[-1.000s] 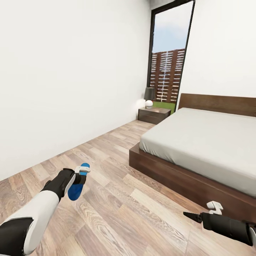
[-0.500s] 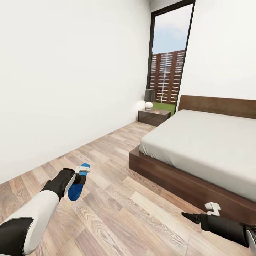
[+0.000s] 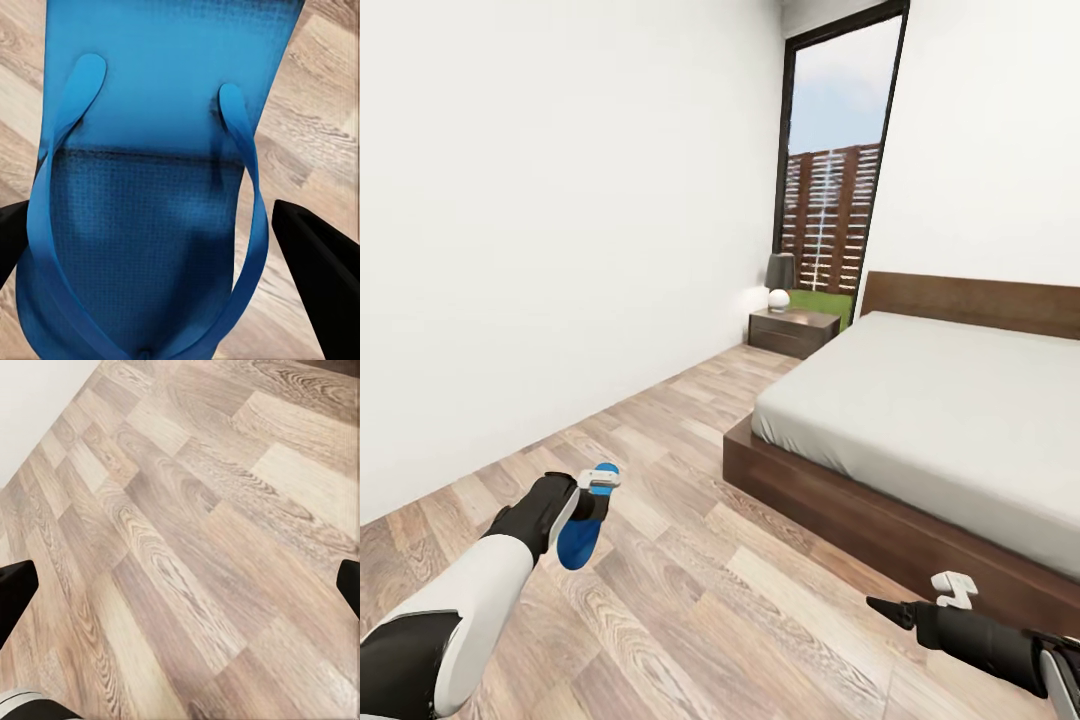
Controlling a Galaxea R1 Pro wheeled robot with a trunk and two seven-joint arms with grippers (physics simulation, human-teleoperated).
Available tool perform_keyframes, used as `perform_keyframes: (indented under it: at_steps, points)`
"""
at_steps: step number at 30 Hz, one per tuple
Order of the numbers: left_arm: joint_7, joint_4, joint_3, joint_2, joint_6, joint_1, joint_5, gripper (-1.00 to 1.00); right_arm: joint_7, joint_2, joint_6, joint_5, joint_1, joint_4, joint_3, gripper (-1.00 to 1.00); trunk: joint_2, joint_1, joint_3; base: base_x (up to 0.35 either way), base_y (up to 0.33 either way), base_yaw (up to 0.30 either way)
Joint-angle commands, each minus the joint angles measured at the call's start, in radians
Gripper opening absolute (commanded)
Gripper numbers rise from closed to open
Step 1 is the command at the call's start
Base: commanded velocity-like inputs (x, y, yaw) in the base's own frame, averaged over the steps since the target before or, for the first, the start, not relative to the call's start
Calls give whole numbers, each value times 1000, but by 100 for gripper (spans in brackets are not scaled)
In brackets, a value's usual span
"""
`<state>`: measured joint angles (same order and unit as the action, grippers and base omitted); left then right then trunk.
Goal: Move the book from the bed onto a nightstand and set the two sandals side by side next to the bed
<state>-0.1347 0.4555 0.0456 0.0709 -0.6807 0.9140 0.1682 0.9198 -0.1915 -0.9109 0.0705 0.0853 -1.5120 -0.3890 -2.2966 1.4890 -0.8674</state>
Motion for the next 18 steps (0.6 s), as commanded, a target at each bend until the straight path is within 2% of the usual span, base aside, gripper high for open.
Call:
perform_keyframes:
  at_steps: [1,12,18]
  points:
    - [-9,2,5,-2,-6,0,11,-100,-13,5,-8,6,1,0,-1,100,7,-4,2,0,0,0]
    - [-9,2,4,-6,-19,0,12,-100,-124,30,-10,9,1,1,0,100,84,-46,37,0,0,0]
    - [-6,16,4,-6,-20,0,13,-100,-149,44,-10,9,1,1,-1,100,126,-69,55,0,0,0]
